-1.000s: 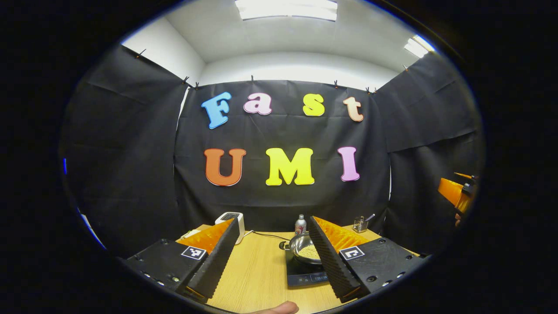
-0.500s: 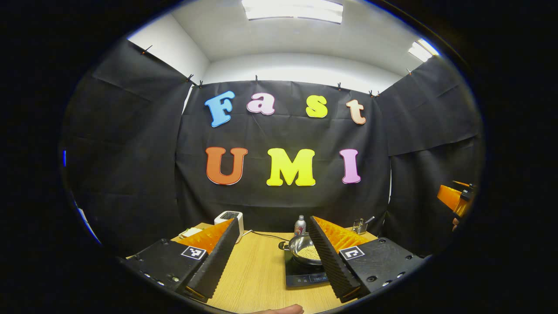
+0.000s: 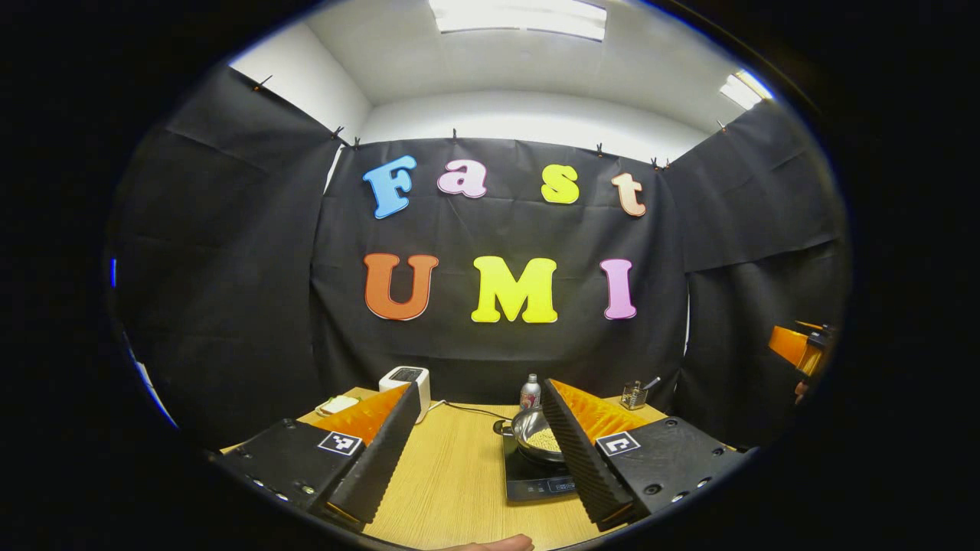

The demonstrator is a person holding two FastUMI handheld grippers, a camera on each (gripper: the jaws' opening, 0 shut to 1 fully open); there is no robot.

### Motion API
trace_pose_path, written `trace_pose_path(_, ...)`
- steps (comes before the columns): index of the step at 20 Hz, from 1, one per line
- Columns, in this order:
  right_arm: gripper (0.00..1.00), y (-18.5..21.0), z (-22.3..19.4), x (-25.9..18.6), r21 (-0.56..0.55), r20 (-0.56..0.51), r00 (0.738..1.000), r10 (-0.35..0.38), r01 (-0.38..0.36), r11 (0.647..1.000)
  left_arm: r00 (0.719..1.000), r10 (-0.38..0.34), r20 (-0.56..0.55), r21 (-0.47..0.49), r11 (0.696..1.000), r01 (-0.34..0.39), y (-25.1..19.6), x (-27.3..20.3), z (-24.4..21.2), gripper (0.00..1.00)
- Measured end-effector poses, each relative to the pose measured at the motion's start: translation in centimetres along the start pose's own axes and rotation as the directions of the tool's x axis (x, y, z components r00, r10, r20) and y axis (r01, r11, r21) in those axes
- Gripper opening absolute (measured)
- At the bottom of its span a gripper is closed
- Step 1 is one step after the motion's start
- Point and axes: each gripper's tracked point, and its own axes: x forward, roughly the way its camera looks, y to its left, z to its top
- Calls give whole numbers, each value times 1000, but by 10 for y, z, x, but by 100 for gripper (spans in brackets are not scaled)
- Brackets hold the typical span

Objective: First push the handle of the pot to place it horizontally, then grasp the pot with both hands and set it on the induction cooktop.

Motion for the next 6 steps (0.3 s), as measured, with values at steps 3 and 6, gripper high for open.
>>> trace_pose_path(3, 96, 1, 0, 1, 4, 6, 1000, 14, -14, 1000, 1000, -6, 1, 6, 1000, 6, 0, 0, 0, 95)
trace_pose_path(6, 96, 1, 3, 0, 2, 17, 1000, 16, -16, 1000, 1000, -14, 9, 9, 1000, 14, -2, -1, 2, 95)
